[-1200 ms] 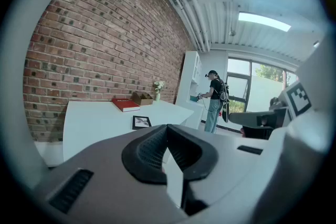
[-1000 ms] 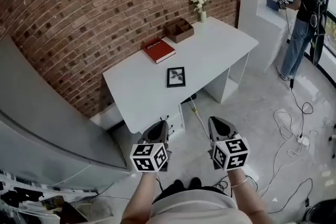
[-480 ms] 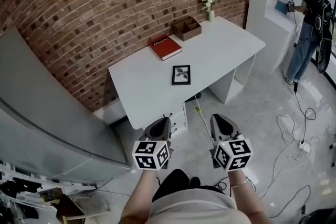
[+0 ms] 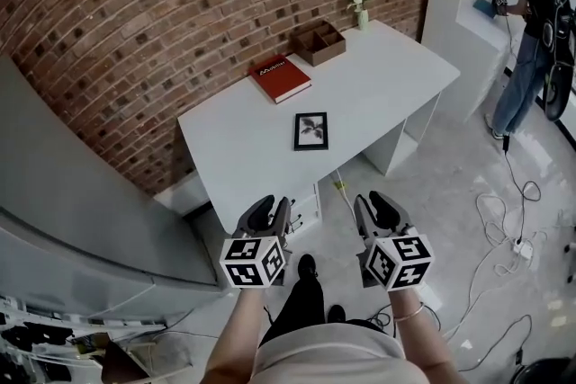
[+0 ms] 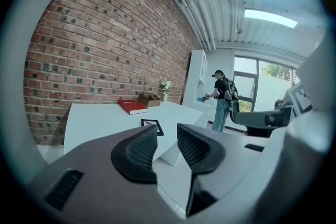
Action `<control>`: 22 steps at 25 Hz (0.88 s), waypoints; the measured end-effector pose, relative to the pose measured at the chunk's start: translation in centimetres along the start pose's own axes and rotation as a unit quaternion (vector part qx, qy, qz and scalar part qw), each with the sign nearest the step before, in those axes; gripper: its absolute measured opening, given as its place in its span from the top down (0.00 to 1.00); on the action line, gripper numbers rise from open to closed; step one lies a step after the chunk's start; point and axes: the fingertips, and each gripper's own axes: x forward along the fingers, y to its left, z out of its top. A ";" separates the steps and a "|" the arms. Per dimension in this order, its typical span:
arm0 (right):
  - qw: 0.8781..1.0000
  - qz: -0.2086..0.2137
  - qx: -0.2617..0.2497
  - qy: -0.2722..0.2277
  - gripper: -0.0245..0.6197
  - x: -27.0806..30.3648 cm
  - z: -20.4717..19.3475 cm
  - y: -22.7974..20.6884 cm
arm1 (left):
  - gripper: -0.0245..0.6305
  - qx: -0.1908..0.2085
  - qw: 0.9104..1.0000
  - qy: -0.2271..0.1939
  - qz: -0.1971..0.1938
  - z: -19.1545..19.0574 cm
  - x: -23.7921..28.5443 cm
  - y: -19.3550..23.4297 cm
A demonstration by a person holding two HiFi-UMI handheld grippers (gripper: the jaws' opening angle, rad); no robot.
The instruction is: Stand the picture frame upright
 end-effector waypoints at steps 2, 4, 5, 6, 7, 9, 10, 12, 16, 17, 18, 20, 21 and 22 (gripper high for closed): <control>1.000 -0.003 0.001 0.006 0.80 1.8 0.2 -0.2 | 0.78 0.000 1.000 0.001 -0.001 0.6 1.6 1.3; 1.000 -0.007 0.002 0.011 0.80 4.0 0.5 -0.6 | 0.78 0.002 1.000 0.003 -0.004 1.3 3.5 2.8; 1.000 -0.011 0.002 0.013 0.80 5.1 0.6 -0.8 | 0.77 0.002 1.000 0.005 -0.006 1.7 4.6 3.6; 1.000 -0.016 0.003 0.015 0.80 6.3 0.7 -1.1 | 0.77 0.000 1.000 0.007 -0.009 2.0 5.6 4.4; 1.000 -0.021 0.004 0.017 0.80 7.4 0.8 -1.4 | 0.77 -0.003 1.000 0.008 -0.013 2.4 6.6 5.1; 0.999 -0.031 0.005 0.019 0.80 9.6 1.1 -1.7 | 0.76 -0.004 1.000 0.010 -0.021 3.2 8.5 6.5; 0.999 -0.035 0.004 0.020 0.80 10.7 1.3 -1.7 | 0.76 -0.003 1.000 0.011 -0.025 3.5 9.4 7.1; 0.999 -0.042 0.001 0.022 0.80 12.8 1.7 -1.8 | 0.76 -0.004 0.999 0.013 -0.029 4.2 11.1 8.4; 0.998 -0.055 -0.003 0.023 0.80 16.2 2.7 -1.8 | 0.76 -0.006 0.999 0.015 -0.040 5.5 14.1 10.3; 0.998 -0.060 -0.002 0.023 0.80 16.8 2.8 -1.8 | 0.76 -0.006 0.999 0.016 -0.042 5.8 14.7 10.8; 0.998 -0.065 -0.002 0.024 0.80 17.3 2.9 -1.9 | 0.76 -0.007 0.999 0.017 -0.044 6.0 15.2 11.1; 0.997 -0.076 -0.002 0.026 0.80 18.2 3.0 -2.1 | 0.76 -0.010 0.999 0.020 -0.049 6.4 16.3 11.8; 0.996 -0.080 -0.002 0.027 0.80 18.6 3.0 -2.2 | 0.76 -0.013 0.998 0.021 -0.050 6.6 16.8 12.1; 0.996 -0.083 -0.002 0.029 0.80 19.0 3.0 -2.3 | 0.76 -0.016 0.998 0.021 -0.051 6.7 17.3 12.4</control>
